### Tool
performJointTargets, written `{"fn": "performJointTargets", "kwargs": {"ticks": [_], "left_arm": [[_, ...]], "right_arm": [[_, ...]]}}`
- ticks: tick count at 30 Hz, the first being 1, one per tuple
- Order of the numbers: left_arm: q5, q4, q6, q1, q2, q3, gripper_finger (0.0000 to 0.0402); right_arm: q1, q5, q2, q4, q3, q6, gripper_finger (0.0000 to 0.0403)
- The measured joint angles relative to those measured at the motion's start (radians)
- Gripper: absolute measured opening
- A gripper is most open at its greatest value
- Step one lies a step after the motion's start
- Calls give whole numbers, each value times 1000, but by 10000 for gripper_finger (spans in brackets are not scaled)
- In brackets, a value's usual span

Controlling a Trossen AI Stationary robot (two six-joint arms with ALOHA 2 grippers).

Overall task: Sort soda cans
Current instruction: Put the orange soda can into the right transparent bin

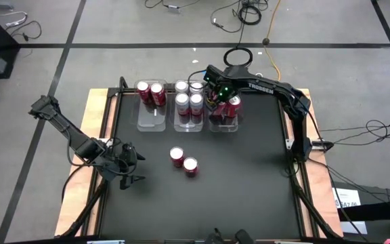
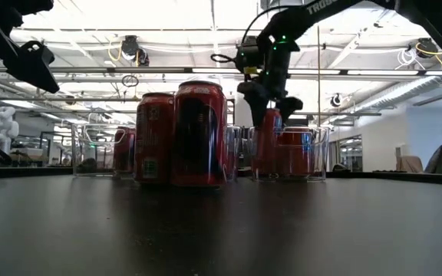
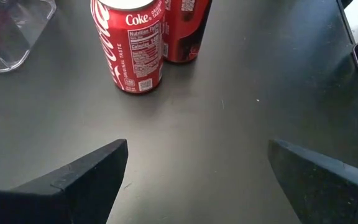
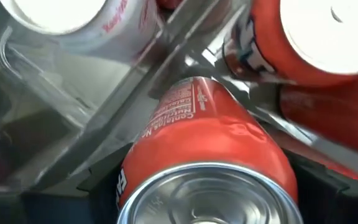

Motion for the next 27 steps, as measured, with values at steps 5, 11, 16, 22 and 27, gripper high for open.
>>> {"fn": "performJointTargets", "kwargs": {"ticks": [5, 11, 16, 22, 27], "left_arm": [[0, 0, 0, 0, 0, 0, 396], [0, 0, 0, 0, 0, 0, 396], [0, 0, 0, 0, 0, 0, 396], [0, 0, 0, 0, 0, 0, 396], [0, 0, 0, 0, 0, 0, 396]], "right_arm": [[-9, 4, 0, 62, -25, -3, 302], [-32, 6, 50, 76, -24, -20, 303], [-36, 7, 72, 72, -25, -41, 303], [-36, 7, 73, 74, -25, -54, 303], [-35, 5, 73, 78, -25, -75, 303]]}}
